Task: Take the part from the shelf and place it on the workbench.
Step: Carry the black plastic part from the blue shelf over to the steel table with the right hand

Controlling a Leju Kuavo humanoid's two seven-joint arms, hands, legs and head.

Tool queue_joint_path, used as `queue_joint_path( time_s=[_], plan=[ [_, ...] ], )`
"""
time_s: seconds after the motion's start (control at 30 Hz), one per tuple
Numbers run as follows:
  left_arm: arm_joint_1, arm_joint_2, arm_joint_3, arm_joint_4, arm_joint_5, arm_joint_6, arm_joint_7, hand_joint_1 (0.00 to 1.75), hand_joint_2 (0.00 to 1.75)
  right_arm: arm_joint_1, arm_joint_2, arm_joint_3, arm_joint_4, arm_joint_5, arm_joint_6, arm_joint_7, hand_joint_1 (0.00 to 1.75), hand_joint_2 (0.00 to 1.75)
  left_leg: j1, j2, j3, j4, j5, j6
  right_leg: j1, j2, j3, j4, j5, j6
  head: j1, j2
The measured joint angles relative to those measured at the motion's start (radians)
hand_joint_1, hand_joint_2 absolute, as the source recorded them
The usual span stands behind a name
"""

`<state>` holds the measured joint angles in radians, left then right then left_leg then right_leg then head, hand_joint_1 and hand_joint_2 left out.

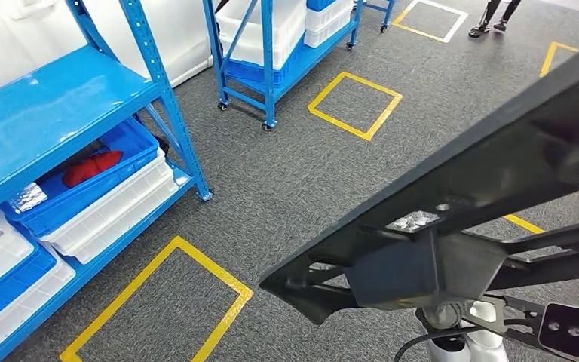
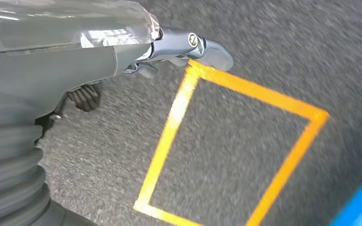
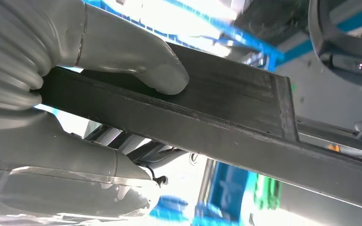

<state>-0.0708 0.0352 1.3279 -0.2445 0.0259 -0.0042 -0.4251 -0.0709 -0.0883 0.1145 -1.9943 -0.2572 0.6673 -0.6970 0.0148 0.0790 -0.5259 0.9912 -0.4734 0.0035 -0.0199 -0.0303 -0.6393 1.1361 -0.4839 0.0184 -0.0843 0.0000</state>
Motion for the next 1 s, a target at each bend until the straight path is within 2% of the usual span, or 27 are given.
queue_joint_path(
  time_s=[0.03,0.07,0.1,0.17,0.23,0.3,0.33,0.37,0.4,0.43,0.47,0.53,0.57,0.6,0.63,0.67,0.7,0.77,0.8,0.83,0.87,0.9,0.93,0.97,1.0],
  plan=[
    [-0.002,0.005,0.000,0.000,0.000,-0.002,-0.002,0.00,1.75,-0.013,0.002,0.012,0.001,0.000,-0.023,0.000,1.75,1.75,-0.002,0.010,0.001,0.003,-0.004,-0.006,0.002,-0.015,0.030,-0.058,0.017,-0.006,0.000,0.000],
    [-0.004,0.012,0.000,0.000,0.000,-0.003,-0.001,0.00,1.75,-0.025,0.004,0.027,0.001,0.000,-0.050,0.000,1.75,1.75,-0.005,0.019,0.003,0.005,-0.006,-0.012,0.005,-0.025,0.048,-0.094,0.024,-0.013,0.000,0.000],
    [-0.005,0.018,0.000,0.000,0.000,-0.001,0.004,0.00,1.75,-0.036,0.006,0.042,0.002,-0.001,-0.079,0.000,1.75,1.75,-0.007,0.027,0.004,0.005,-0.008,-0.019,0.009,-0.026,0.051,-0.105,0.022,-0.021,0.000,0.000],
    [-0.008,0.028,-0.001,0.000,-0.002,0.007,0.018,0.00,1.75,-0.055,0.010,0.080,0.004,-0.001,-0.142,0.000,1.75,1.75,-0.005,0.039,0.007,0.005,-0.010,-0.033,0.011,-0.004,0.047,-0.106,0.026,-0.034,0.000,0.000],
    [-0.009,0.034,-0.004,0.000,-0.001,0.012,0.030,0.00,1.75,-0.075,0.010,0.115,0.005,-0.003,-0.197,0.000,1.75,1.75,0.000,0.006,-0.003,0.034,-0.036,-0.043,0.009,0.016,0.046,-0.111,0.032,-0.047,0.000,0.000],
    [-0.003,0.042,-0.005,0.000,-0.002,0.014,0.032,0.00,1.75,-0.088,0.009,0.140,0.005,-0.010,-0.233,0.000,1.75,1.75,0.003,-0.047,-0.051,0.144,-0.100,-0.047,0.010,0.036,0.045,-0.114,0.035,-0.056,0.000,0.000],
    [0.001,0.047,-0.005,0.000,-0.004,0.014,0.032,0.00,1.75,-0.088,0.008,0.147,0.005,-0.013,-0.244,0.000,1.75,1.75,0.004,-0.061,-0.086,0.218,-0.133,-0.047,0.012,0.047,0.043,-0.113,0.036,-0.059,0.000,0.000],
    [0.004,0.051,-0.005,0.000,-0.005,0.014,0.030,0.00,1.75,-0.085,0.008,0.152,0.005,-0.015,-0.249,0.000,1.75,1.75,0.003,-0.067,-0.117,0.279,-0.152,-0.046,0.014,0.058,0.043,-0.113,0.036,-0.060,0.000,0.000],
    [0.007,0.055,-0.005,0.000,-0.004,0.013,0.029,0.00,1.75,-0.080,0.007,0.154,0.005,-0.016,-0.249,0.000,1.75,1.75,0.003,-0.070,-0.134,0.309,-0.152,-0.044,0.016,0.071,0.043,-0.113,0.036,-0.061,0.000,0.000],
    [0.009,0.057,-0.005,0.000,-0.003,0.013,0.028,0.00,1.75,-0.075,0.005,0.156,0.005,-0.016,-0.247,0.000,1.75,1.75,0.003,-0.072,-0.131,0.295,-0.129,-0.041,0.017,0.084,0.044,-0.112,0.036,-0.061,0.000,0.000],
    [0.010,0.059,-0.005,0.000,-0.002,0.012,0.027,0.00,1.75,-0.072,0.005,0.156,0.005,-0.016,-0.240,0.000,1.75,1.75,0.003,-0.077,-0.111,0.244,-0.092,-0.037,0.018,0.097,0.045,-0.111,0.036,-0.061,0.000,0.000],
    [0.012,0.065,-0.005,0.000,-0.002,0.010,0.024,0.00,1.75,-0.061,0.003,0.157,0.001,-0.012,-0.208,0.000,1.75,1.75,0.003,-0.114,-0.052,0.102,-0.020,-0.026,0.020,0.122,0.046,-0.109,0.036,-0.059,0.000,0.000],
    [0.013,0.067,-0.005,0.000,-0.005,0.009,0.022,0.00,1.75,-0.049,0.003,0.154,-0.002,-0.009,-0.180,0.000,1.75,1.75,0.003,-0.132,-0.031,0.052,-0.004,-0.023,0.020,0.133,0.044,-0.108,0.037,-0.055,0.000,0.000],
    [0.015,0.070,-0.005,0.000,-0.011,0.010,0.022,0.00,1.75,-0.034,0.004,0.149,-0.005,-0.005,-0.145,0.000,1.75,1.75,0.002,-0.144,-0.020,0.025,-0.001,-0.021,0.018,0.142,0.041,-0.108,0.038,-0.049,0.000,0.000],
    [0.016,0.072,-0.004,0.000,-0.016,0.012,0.022,0.00,1.75,-0.017,0.005,0.140,-0.007,-0.003,-0.108,0.000,1.75,1.75,0.000,-0.143,-0.016,0.018,-0.004,-0.019,0.016,0.152,0.038,-0.108,0.040,-0.042,0.000,0.000],
    [0.016,0.073,-0.004,0.000,-0.022,0.015,0.022,0.00,1.75,-0.004,0.009,0.129,-0.008,-0.001,-0.072,0.000,1.75,1.75,-0.001,-0.133,-0.013,0.013,-0.002,-0.016,0.013,0.163,0.035,-0.110,0.043,-0.034,0.000,0.000],
    [0.017,0.073,-0.003,0.000,-0.024,0.020,0.022,0.00,1.75,0.006,0.014,0.115,-0.006,0.000,-0.043,0.000,1.75,1.75,-0.001,-0.122,-0.011,0.007,0.001,-0.010,0.013,0.156,0.033,-0.108,0.043,-0.029,0.000,0.000],
    [0.021,0.073,-0.001,0.000,-0.024,0.027,0.021,0.00,1.75,0.016,0.025,0.087,-0.002,0.001,-0.008,0.000,1.75,1.75,0.002,-0.096,-0.005,-0.005,0.008,0.002,0.017,0.105,0.012,-0.065,0.012,-0.020,0.000,0.000],
    [0.025,0.072,0.000,0.000,-0.024,0.028,0.019,0.00,1.75,0.022,0.030,0.074,0.001,0.000,0.006,0.000,1.75,1.75,0.001,-0.082,-0.004,-0.009,0.010,0.007,0.016,0.071,-0.012,-0.014,-0.018,-0.017,0.000,0.000],
    [0.031,0.072,0.002,0.000,-0.024,0.029,0.016,0.00,1.75,0.031,0.035,0.062,0.004,-0.002,0.020,0.000,1.75,1.75,-0.001,-0.070,-0.004,-0.009,0.009,0.010,0.015,0.051,-0.043,0.049,-0.051,-0.014,0.000,0.000],
    [0.036,0.072,0.004,0.000,-0.024,0.030,0.014,0.00,1.75,0.041,0.040,0.049,0.008,-0.005,0.034,0.000,1.75,1.75,-0.002,-0.058,-0.005,-0.008,0.008,0.011,0.012,0.043,-0.072,0.110,-0.077,-0.011,0.000,0.000],
    [0.040,0.072,0.005,0.000,-0.024,0.030,0.012,0.00,1.75,0.052,0.043,0.035,0.013,-0.008,0.044,0.000,1.75,1.75,-0.003,-0.045,-0.005,-0.008,0.007,0.011,0.009,0.039,-0.090,0.148,-0.087,-0.008,0.000,0.000],
    [0.043,0.073,0.007,0.000,-0.024,0.031,0.011,0.00,1.75,0.060,0.046,0.023,0.018,-0.011,0.051,0.000,1.75,1.75,-0.004,-0.033,-0.005,-0.007,0.006,0.010,0.007,0.036,-0.091,0.152,-0.079,-0.007,0.000,0.000],
    [0.045,0.073,0.010,0.000,-0.024,0.031,0.010,0.00,1.75,0.064,0.047,0.012,0.022,-0.014,0.054,0.000,1.75,1.75,-0.004,-0.020,-0.005,-0.005,0.005,0.009,0.006,0.030,-0.070,0.117,-0.055,-0.007,0.000,0.000],
    [0.047,0.073,0.012,0.000,-0.024,0.030,0.011,0.00,1.75,0.065,0.048,0.003,0.026,-0.017,0.054,0.000,1.75,1.75,-0.004,-0.009,-0.004,-0.004,0.003,0.007,0.006,0.017,-0.032,0.052,-0.023,-0.008,0.000,0.000]
  ],
)
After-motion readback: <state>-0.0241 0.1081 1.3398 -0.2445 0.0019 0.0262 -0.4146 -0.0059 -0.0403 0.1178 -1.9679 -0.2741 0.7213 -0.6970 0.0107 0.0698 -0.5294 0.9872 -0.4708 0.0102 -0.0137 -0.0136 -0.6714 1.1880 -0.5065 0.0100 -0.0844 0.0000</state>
